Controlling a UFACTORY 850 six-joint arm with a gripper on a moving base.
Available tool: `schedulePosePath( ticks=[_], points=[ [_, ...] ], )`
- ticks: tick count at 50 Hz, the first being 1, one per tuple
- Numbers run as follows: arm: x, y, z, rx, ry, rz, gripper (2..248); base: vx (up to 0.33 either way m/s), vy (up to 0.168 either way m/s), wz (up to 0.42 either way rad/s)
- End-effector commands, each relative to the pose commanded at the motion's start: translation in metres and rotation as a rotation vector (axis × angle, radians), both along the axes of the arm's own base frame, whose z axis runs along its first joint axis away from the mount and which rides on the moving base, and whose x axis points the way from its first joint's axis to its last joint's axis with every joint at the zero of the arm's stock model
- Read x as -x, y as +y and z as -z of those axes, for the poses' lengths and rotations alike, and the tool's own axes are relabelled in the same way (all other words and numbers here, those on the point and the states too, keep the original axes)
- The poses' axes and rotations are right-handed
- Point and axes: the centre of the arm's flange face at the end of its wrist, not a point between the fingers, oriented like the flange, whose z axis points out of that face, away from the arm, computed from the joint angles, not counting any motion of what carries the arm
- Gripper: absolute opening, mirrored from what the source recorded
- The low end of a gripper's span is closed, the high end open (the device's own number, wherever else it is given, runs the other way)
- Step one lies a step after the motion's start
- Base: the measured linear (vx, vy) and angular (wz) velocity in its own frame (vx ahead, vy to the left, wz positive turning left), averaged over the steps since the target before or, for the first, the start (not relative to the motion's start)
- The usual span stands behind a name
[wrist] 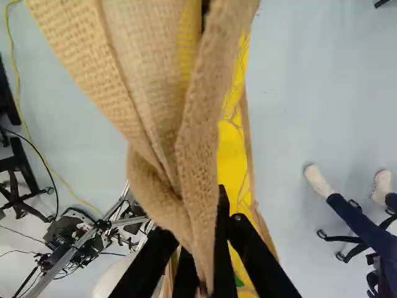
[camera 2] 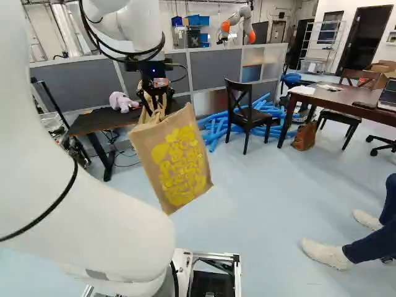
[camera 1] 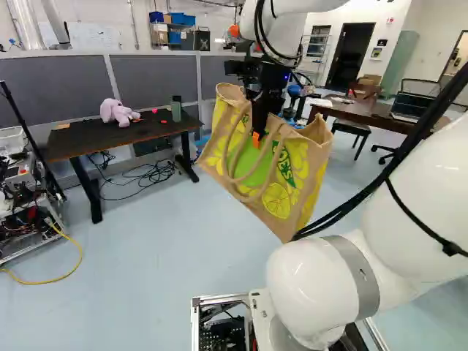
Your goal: Pick up the bag on the ground and place it on the table
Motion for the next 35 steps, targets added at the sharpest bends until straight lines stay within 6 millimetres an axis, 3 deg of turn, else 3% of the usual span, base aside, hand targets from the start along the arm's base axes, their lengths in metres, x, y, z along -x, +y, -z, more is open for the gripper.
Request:
schedulePosePath(
  ticks=[35],
  points=[
    [0.0, 0.0, 0.0, 0.0, 0.0, 0.0, 21, 0.07, -0.001, -0.003]
  ],
)
